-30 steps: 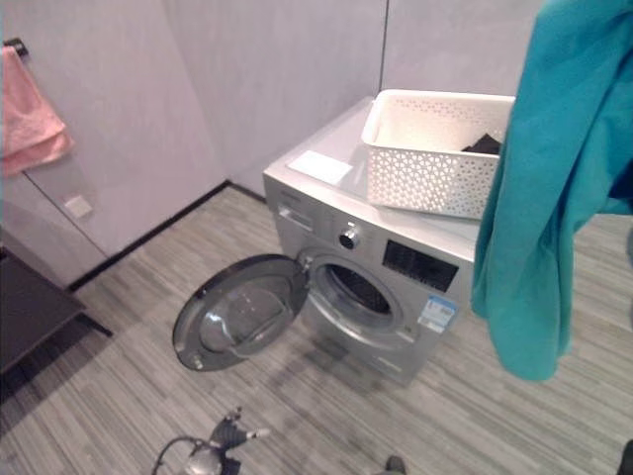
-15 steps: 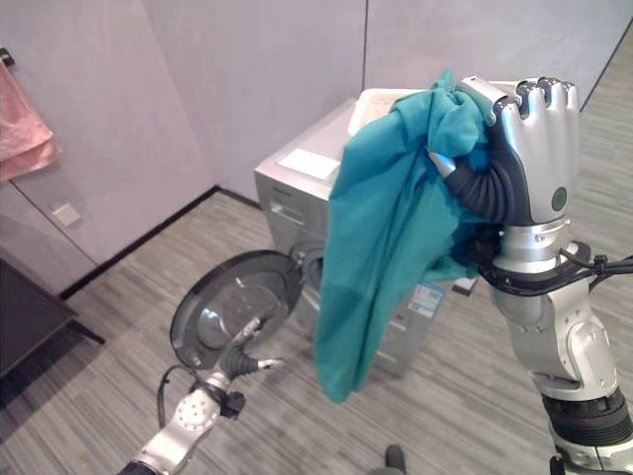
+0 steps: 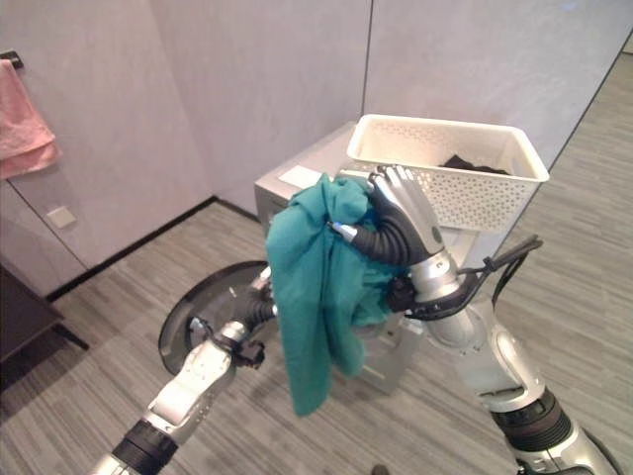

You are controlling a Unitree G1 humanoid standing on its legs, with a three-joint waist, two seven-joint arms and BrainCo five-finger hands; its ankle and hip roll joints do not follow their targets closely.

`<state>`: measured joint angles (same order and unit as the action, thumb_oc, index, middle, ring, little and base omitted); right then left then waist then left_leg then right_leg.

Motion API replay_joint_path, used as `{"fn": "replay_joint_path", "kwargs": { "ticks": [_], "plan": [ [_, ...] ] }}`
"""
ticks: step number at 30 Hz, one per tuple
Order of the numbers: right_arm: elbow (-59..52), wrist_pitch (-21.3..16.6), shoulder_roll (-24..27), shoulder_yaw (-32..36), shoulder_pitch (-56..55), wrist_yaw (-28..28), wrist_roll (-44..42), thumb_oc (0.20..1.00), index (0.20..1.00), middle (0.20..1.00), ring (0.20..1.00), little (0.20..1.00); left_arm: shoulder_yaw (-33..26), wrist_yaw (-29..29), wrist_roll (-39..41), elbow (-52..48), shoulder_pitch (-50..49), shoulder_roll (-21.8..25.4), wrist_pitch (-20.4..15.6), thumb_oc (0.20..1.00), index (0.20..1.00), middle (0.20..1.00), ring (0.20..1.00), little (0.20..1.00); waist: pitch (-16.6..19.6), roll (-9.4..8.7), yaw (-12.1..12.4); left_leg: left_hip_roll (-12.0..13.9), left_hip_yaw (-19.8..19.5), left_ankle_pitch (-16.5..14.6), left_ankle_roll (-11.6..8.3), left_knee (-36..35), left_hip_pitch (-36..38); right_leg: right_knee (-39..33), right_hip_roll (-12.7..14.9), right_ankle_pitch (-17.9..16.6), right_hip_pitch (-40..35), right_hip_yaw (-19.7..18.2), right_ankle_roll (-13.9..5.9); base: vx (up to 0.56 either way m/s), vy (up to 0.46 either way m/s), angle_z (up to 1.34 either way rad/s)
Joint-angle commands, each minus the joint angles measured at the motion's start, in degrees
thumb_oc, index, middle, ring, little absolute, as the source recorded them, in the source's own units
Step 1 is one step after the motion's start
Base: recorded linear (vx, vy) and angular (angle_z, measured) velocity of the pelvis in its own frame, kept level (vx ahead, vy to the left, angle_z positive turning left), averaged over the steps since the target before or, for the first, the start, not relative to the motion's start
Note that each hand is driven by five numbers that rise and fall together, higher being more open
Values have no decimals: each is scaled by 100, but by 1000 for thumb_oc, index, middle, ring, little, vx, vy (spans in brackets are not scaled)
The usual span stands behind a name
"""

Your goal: Grab the laundry basket,head to the washer,open it,put in the laundry and shut it.

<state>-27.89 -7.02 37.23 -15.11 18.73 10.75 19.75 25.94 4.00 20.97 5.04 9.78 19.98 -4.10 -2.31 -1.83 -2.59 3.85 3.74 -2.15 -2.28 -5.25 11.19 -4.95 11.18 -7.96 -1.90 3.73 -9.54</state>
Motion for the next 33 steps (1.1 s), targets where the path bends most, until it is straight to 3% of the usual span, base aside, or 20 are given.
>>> {"fn": "replay_joint_path", "kwargs": {
  "ticks": [1,8,15,18,21,33],
  "plan": [
    [-4,-13,-43,64,407,22,-423,200,200,200,200,200,114,-51,362,-177,559,101,-105,1000,1000,1000,1000,1000,195,-28,111,56,-311,-637,216,69,129,594,89,570,239,164,-66,0,0,0],
    [61,18,19,26,369,-154,-690,200,200,200,200,200,494,-618,1062,-525,566,507,195,1000,1000,1000,1000,1000,147,121,54,101,-287,-600,166,48,127,538,75,595,184,217,-62,18,-6,0],
    [56,15,41,46,334,-179,-696,200,200,200,200,200,494,-665,1097,-603,533,598,208,1000,1000,1000,1000,1000,147,131,54,105,-290,-601,164,49,128,534,73,595,181,214,-62,6,-1,0],
    [7,-102,172,155,-52,-451,-769,200,200,200,200,200,400,-1327,1354,-1390,-322,1882,392,1000,1000,1000,1000,1000,56,259,146,144,-301,-577,110,82,78,465,84,611,150,249,-54,66,-27,-3],
    [-7,-125,155,130,-132,-524,-762,200,200,200,200,200,439,-1454,1445,-1531,-527,2055,437,1000,1000,1000,1000,1000,38,288,157,165,-309,-572,96,98,48,413,75,607,129,265,-54,33,-17,4],
    [60,-113,45,86,-138,-463,-670,200,200,200,200,200,638,-1373,1957,-1487,-711,1614,388,1000,1000,1000,1000,1000,-49,328,156,176,-315,-533,77,85,-10,312,80,604,95,293,-43,5,-3,1]
  ]
}}
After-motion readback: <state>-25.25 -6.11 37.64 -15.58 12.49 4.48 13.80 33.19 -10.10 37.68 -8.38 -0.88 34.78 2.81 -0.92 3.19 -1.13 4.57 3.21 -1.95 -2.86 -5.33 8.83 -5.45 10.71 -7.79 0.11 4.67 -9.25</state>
